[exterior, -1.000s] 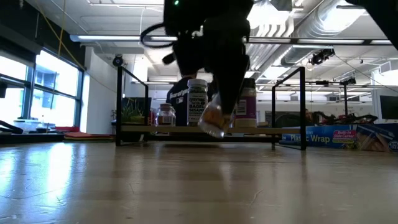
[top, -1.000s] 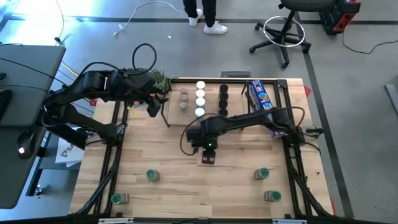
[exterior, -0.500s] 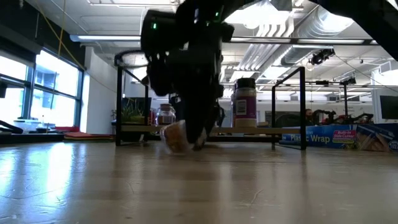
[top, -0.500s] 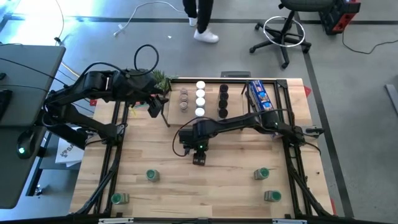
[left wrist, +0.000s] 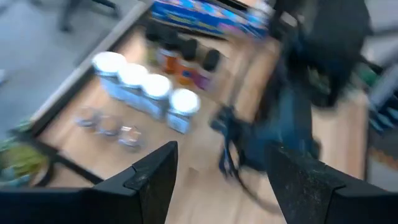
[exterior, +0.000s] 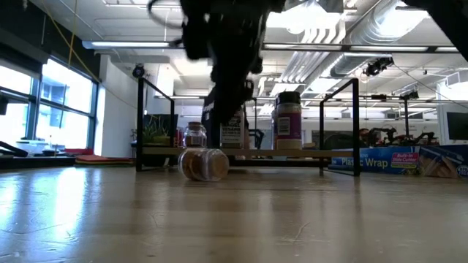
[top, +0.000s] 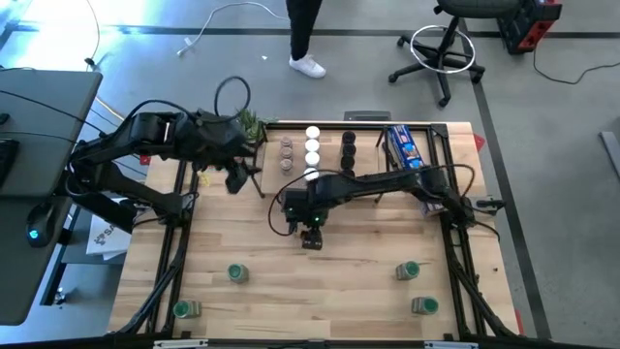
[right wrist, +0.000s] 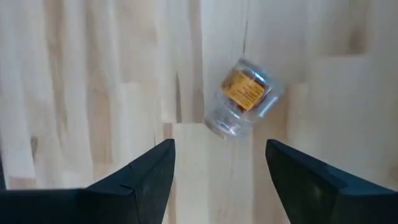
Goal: Shelf spices
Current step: Put the brown seasoning bottle on the shelf aligned with the other brown seasoning bottles
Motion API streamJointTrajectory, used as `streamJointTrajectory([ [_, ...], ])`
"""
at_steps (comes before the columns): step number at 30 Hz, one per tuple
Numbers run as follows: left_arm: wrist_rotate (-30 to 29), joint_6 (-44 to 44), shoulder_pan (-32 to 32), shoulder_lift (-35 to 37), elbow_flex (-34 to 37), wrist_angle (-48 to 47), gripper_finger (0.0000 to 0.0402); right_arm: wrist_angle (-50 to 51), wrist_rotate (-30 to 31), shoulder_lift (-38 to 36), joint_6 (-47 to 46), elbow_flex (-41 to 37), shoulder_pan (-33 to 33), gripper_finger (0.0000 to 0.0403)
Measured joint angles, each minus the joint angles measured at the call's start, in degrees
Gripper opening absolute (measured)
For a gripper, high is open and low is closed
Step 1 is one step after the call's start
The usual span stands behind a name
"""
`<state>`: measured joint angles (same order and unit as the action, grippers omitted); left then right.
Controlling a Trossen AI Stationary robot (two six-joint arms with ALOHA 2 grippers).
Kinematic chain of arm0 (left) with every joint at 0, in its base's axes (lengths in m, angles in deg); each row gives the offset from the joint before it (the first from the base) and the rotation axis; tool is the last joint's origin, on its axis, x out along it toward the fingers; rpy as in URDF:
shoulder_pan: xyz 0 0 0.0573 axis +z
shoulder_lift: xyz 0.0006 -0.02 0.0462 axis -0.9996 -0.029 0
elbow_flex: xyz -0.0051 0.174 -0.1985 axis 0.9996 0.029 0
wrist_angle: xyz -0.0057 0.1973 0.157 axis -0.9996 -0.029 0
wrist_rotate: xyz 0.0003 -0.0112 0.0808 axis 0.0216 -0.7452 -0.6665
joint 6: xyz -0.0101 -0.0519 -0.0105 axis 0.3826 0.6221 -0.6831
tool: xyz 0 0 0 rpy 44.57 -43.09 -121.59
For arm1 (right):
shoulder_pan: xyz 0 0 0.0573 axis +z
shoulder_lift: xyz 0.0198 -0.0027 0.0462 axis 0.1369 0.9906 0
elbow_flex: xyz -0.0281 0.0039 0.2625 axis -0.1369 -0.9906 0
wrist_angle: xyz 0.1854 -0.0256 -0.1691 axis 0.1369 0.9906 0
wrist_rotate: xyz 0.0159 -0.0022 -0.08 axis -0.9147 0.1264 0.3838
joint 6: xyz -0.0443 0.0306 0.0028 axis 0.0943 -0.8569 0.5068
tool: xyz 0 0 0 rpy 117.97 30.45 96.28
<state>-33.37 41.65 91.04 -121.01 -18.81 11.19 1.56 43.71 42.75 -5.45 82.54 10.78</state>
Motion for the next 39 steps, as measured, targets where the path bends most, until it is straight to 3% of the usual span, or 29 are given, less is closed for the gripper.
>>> streamJointTrajectory([
  [10,9.46,-7.77,-10.1,-1.94,2.96,-1.18,0.0232,8.54,7.5,-19.31,0.95,0.04,2.42,0.0248],
  [19,16.74,-26.08,-14.0,-17.23,3.34,6.22,0.0211,17.29,22.72,-39.26,-21.25,0.02,6.37,0.0248],
  [24,9.75,-37.2,-14.11,-27.98,3.34,13.03,0.0203,20.24,35.11,-48.07,-32.65,0.04,10.2,0.0248],
  [28,2.75,-40.2,-13.1,-35.69,3.37,14.4,0.0206,20.75,39.5,-52.64,-34.67,0.04,13.29,0.0248],
  [34,7.6,-36.21,-12.35,-41.88,3.39,10.19,0.0234,23.97,40.48,-56.03,-35.05,0.03,15.58,0.0248],
  [39,6.58,-33.47,-12.4,-43.38,3.39,9.84,0.0265,28.63,41.25,-56.52,-33.02,0.02,17.01,0.0248],
])
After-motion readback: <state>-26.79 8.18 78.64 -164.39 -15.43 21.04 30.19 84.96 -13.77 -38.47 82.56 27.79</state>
